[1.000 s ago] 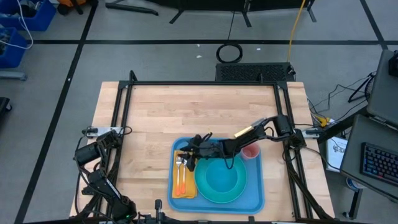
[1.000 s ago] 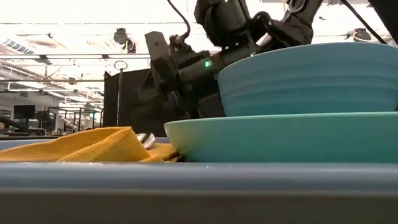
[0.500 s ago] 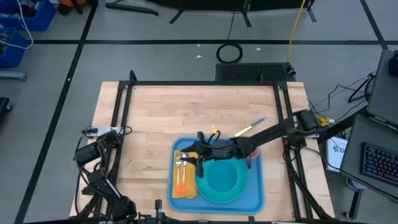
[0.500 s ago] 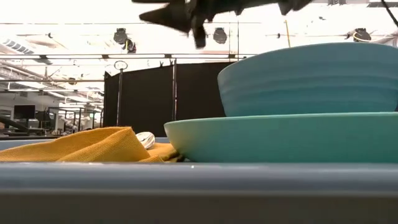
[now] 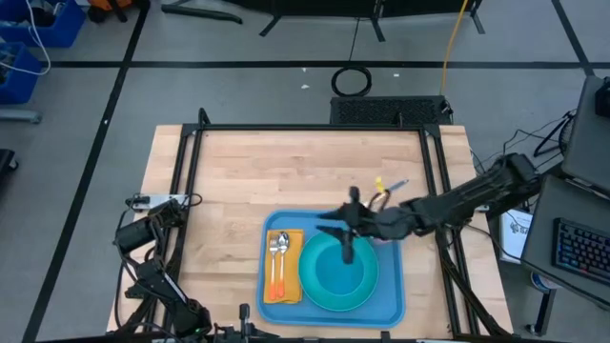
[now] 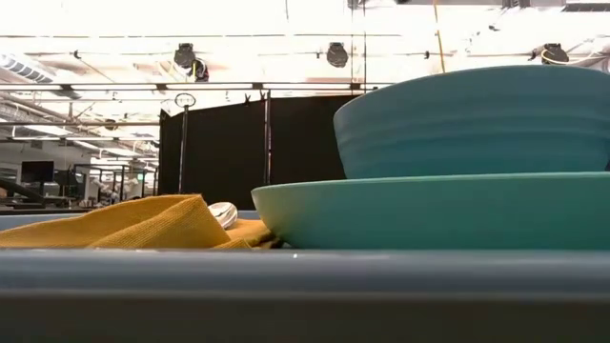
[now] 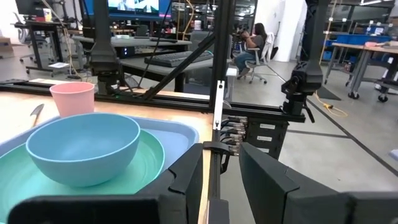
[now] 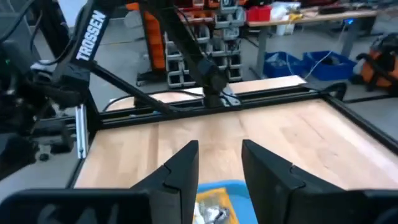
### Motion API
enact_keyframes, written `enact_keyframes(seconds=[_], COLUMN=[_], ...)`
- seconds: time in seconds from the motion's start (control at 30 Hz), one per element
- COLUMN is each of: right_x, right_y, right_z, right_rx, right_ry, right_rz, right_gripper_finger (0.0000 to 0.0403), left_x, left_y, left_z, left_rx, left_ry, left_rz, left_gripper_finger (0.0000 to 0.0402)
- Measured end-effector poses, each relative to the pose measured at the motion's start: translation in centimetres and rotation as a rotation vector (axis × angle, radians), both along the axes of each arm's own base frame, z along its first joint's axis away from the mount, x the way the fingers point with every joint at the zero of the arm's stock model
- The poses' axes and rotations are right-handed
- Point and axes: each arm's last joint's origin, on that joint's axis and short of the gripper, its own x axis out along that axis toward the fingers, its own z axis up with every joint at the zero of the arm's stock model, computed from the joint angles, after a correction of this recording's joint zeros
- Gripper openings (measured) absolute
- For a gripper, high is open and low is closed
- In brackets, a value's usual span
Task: Set up tray
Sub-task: Put the knife beside the spoon on top of the napkin
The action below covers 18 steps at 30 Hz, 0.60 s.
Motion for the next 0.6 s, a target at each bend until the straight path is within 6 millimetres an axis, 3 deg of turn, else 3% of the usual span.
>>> enact_keyframes(seconds=[0.33, 0.6], right_x=[-6.5, -10.3], right_y=[2.3, 2.7], right_z=[-2.1, -2.8], right_rx=[0.01, -0.048], right_ry=[-0.196, -0.244], right_rz=[0.143, 0.184], right_gripper_finger=[0.0102, 0.0102], left_x=[2.9, 5.1], left_y=[2.2, 7.0], left_z=[0.4, 6.1], left_rx=[0.002, 0.071], left_ry=[-0.006, 0.021], left_rz=[0.109, 0.216], left_gripper_finger=[0.0108, 0.0108])
